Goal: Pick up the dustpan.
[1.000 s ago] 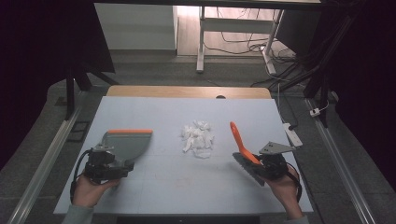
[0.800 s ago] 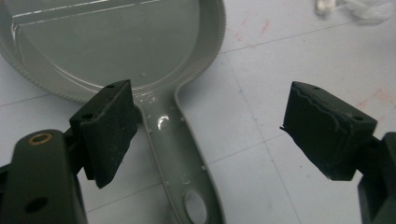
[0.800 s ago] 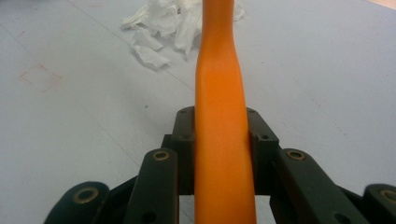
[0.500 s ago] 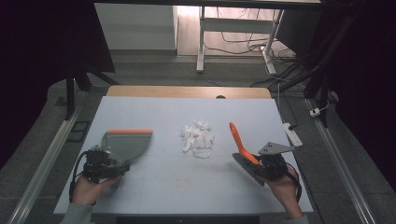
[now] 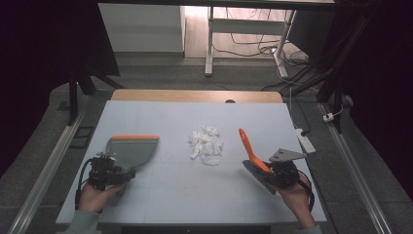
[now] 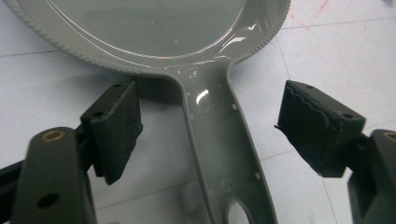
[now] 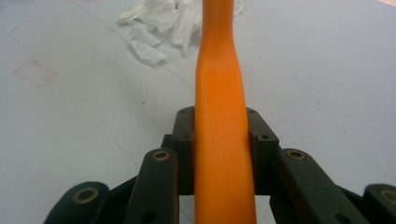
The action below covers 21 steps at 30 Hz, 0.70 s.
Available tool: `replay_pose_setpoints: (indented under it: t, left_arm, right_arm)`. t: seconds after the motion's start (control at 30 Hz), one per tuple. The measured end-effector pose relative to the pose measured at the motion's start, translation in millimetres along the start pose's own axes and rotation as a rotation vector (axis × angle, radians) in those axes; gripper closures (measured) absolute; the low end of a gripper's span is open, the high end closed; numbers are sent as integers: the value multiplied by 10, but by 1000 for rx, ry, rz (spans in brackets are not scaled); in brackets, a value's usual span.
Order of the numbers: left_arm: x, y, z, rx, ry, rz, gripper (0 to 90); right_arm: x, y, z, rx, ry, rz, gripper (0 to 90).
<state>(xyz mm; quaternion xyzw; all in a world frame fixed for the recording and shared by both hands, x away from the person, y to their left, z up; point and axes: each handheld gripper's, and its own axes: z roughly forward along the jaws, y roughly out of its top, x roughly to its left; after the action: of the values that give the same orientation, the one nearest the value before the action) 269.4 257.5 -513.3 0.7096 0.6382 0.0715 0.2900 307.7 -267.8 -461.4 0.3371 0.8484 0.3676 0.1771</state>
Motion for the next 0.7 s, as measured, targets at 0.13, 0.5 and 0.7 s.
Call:
replay_pose_setpoints:
  t: [0.13,0.5,0.7]
  left_arm:
    - [12,14,51,9,-5,-8,268]
    - [38,20,124,8,-17,-30,401]
    - [43,21,145,8,-22,-34,441]
  right_arm:
    - [3,2,1,-2,1,2,702]
    - [-5,-4,2,-2,-5,0,702]
    - [-7,-4,-4,-7,-9,2,702]
